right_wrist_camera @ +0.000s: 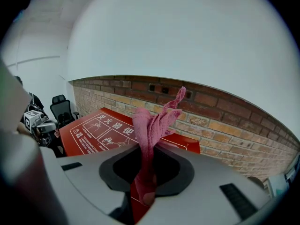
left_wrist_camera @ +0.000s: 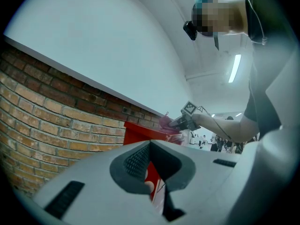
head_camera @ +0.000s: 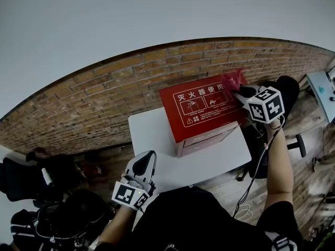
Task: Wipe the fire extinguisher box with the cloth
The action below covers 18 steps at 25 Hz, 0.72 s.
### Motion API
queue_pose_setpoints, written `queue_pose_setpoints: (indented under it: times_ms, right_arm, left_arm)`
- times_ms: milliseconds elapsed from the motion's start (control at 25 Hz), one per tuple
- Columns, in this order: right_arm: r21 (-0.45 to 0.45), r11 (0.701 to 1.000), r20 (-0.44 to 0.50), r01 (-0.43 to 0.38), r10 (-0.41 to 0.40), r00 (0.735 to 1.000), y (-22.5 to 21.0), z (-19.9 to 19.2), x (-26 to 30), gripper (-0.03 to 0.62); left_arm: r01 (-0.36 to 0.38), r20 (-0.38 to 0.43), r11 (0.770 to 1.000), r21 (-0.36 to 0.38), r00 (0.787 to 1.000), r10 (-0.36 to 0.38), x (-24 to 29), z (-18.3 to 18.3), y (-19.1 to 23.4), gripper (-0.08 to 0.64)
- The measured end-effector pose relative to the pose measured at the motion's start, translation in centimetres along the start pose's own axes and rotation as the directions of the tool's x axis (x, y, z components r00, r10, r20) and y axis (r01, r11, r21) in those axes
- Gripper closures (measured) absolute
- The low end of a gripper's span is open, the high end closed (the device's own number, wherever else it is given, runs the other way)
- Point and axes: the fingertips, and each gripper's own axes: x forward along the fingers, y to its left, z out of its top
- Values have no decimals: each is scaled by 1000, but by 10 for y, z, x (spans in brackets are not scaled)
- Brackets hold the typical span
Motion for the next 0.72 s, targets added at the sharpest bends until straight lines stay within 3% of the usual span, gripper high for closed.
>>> queue_pose_setpoints:
  times_ms: [720]
  right_arm:
    - [75,994,-20,81,-80,997,-56,-18,-7,518]
  left_arm:
    - [-10,-9,1000,2,1000,10,1,-3,1,526]
